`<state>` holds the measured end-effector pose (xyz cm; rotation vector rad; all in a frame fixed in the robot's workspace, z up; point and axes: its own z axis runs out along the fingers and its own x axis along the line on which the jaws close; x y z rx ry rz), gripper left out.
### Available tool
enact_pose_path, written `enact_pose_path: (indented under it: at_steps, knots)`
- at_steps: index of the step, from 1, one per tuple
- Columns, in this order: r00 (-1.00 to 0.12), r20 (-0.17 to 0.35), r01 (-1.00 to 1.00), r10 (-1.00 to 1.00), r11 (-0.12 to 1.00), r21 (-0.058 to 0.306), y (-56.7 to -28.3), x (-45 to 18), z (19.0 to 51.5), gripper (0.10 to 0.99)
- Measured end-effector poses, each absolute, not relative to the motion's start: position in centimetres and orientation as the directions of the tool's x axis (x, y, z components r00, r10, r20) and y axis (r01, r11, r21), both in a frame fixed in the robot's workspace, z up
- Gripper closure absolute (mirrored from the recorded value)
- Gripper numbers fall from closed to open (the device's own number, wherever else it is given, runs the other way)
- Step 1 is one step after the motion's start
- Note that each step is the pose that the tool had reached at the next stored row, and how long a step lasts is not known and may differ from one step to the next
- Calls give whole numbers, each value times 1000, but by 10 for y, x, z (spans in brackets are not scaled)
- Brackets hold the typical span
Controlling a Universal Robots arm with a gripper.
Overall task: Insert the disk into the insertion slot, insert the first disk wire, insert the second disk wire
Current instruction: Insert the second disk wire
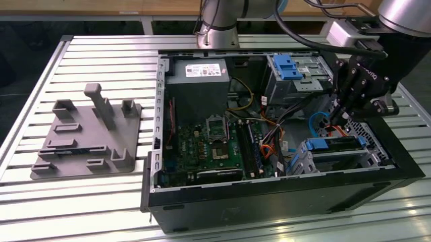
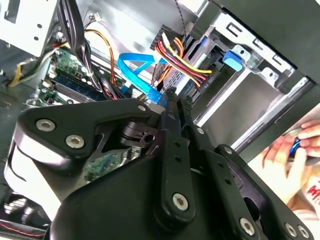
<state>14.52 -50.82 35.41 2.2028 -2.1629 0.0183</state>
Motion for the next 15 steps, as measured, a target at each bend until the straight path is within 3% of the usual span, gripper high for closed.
enact_pose_path:
  at_steps: [4,15]
  knots:
    - [-47,47,-998,-998,48,30,-508,145,354,925]
    - [-25,14,-1000,-1000,25,-4,-518,145,353,925]
